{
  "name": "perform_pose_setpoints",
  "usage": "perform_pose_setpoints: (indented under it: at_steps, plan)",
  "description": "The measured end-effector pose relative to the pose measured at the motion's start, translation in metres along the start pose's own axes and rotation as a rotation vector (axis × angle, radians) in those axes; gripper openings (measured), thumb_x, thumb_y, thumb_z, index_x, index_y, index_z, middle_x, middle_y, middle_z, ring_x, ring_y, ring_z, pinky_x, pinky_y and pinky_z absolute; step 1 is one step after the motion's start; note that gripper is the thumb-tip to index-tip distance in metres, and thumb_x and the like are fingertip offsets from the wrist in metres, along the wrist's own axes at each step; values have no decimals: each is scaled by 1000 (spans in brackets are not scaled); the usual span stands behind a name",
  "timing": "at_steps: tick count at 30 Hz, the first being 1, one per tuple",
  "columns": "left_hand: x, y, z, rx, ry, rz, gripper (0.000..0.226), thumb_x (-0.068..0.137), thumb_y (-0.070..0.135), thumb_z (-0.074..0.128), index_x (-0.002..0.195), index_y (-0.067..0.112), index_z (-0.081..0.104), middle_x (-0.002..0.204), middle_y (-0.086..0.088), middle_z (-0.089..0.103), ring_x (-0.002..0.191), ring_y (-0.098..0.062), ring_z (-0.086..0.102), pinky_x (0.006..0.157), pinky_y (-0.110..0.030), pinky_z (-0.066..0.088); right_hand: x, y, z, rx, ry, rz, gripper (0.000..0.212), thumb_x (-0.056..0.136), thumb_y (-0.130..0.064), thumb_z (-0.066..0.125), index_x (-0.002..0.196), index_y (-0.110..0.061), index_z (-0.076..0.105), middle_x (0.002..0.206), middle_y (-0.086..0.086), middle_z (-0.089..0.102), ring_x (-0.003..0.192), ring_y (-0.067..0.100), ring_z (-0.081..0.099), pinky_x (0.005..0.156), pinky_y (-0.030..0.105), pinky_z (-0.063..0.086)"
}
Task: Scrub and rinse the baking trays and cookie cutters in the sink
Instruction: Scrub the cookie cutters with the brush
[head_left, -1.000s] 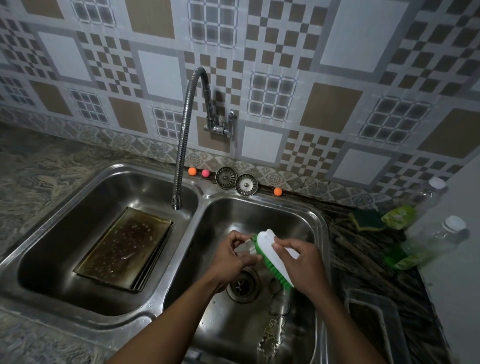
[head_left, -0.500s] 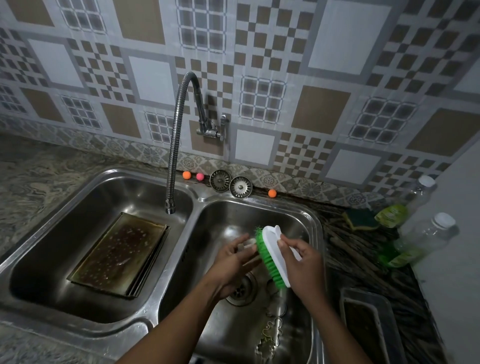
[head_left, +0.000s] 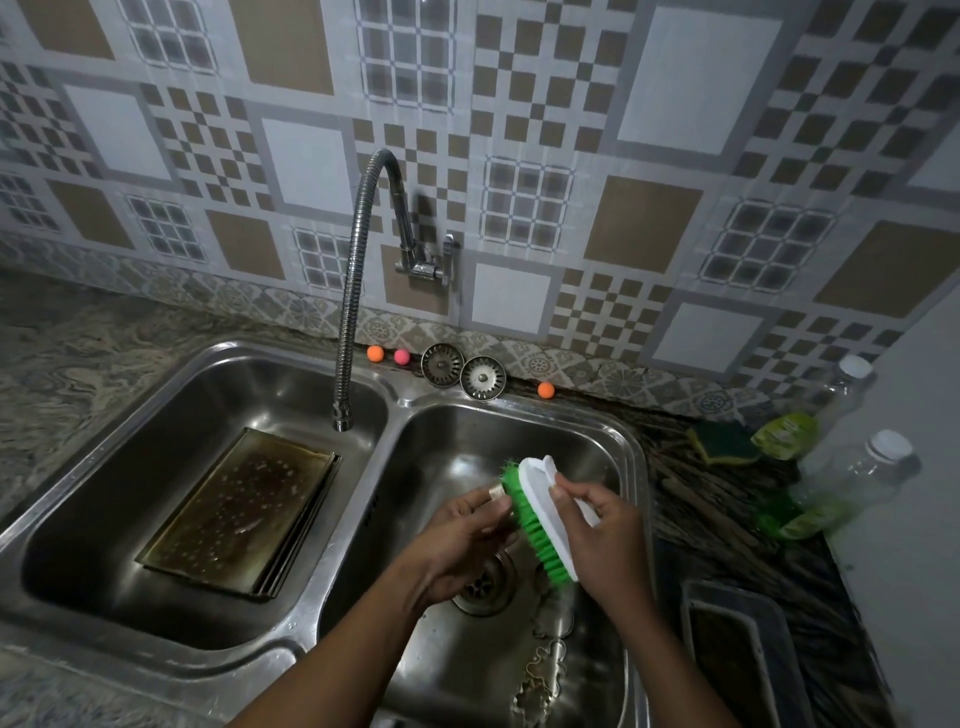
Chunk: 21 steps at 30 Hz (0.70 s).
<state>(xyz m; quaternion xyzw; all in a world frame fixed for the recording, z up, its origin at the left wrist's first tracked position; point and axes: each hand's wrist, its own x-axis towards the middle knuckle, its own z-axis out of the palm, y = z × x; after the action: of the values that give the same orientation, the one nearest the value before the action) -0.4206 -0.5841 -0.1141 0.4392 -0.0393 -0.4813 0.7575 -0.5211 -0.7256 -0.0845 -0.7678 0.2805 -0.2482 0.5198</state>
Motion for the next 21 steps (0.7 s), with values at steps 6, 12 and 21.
perform_pose_setpoints:
  at_steps: [6,12,21]
  plan:
    - [2,-2,-5,-82,42,32,43,85,8,65,128,5,61,126,-17,64,106,-24,66,87,-33,54,-1,3,-6,-128,-51,8,12,85,-38,69,96,-36,74,95,-21,70,95,-3,62,78,22,48]
    - [0,0,-7,-32,18,30,48,83,2,66,130,7,60,127,-17,64,115,-30,63,97,-38,50,2,-6,-1,-221,-43,-36,18,86,-38,68,101,-31,74,94,-20,70,93,-1,62,79,24,50]
    - [0,2,-11,-34,168,141,58,71,0,74,127,2,59,124,-18,66,114,-31,63,92,-37,55,2,-15,15,-206,-99,-58,11,87,-28,69,96,-25,75,89,-20,69,86,-12,60,68,2,40]
